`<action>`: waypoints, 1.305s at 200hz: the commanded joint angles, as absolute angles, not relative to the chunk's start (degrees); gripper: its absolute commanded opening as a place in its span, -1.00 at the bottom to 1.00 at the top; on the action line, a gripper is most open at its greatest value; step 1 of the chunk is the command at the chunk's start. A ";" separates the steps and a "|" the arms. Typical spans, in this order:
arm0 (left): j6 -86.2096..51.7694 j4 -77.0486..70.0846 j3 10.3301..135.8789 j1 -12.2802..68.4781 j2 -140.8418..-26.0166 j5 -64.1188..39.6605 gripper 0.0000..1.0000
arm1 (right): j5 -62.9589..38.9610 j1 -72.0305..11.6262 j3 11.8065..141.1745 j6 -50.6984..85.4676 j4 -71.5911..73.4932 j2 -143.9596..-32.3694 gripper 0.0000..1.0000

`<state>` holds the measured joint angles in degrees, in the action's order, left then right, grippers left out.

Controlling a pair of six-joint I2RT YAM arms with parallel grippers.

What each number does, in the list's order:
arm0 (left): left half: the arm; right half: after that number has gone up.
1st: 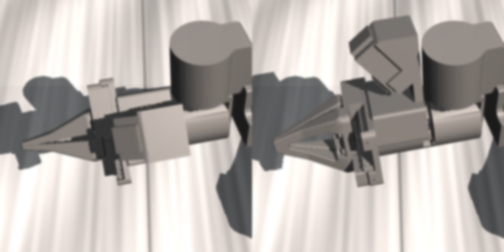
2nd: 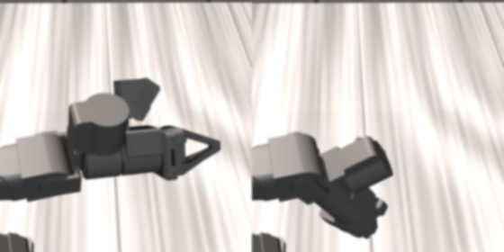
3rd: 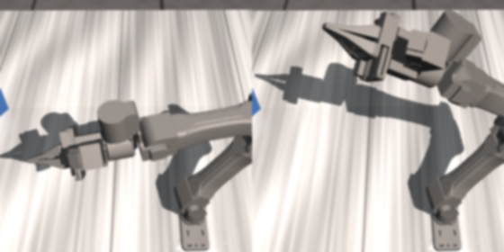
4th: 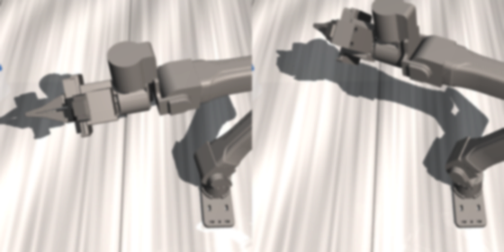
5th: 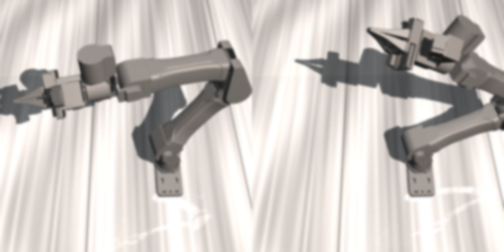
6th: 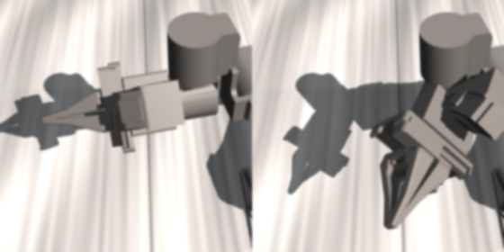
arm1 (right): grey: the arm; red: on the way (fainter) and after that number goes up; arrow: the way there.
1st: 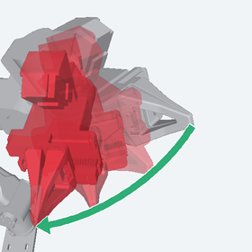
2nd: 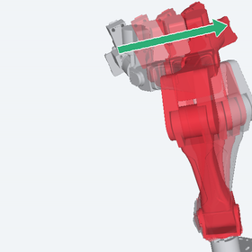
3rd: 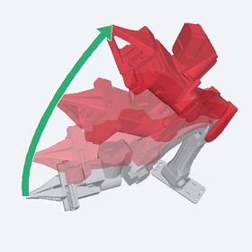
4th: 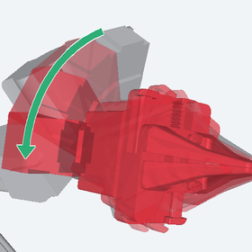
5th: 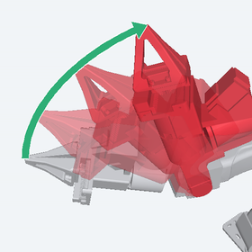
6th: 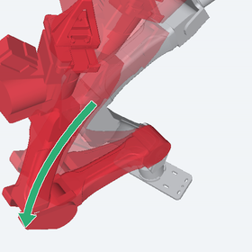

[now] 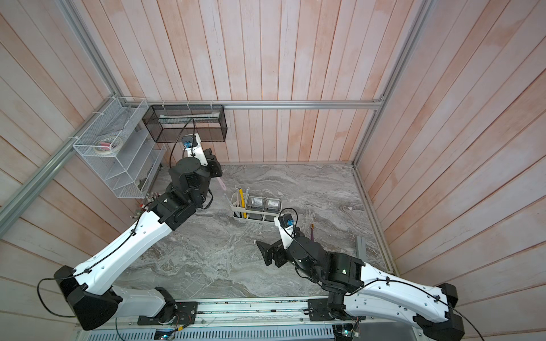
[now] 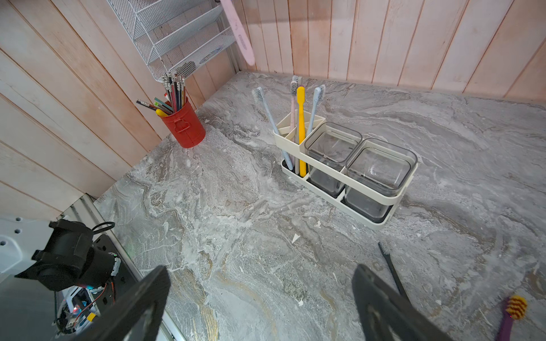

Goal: Place the toothbrush into the toothbrush holder
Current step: Place the toothbrush in the toothbrush holder.

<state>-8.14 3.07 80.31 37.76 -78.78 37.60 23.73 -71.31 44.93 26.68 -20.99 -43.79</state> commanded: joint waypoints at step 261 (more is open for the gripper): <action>-8.41 -17.77 68.39 35.51 -93.68 34.63 -1.00 | 18.73 -66.88 40.16 22.59 -16.18 -46.87 0.96</action>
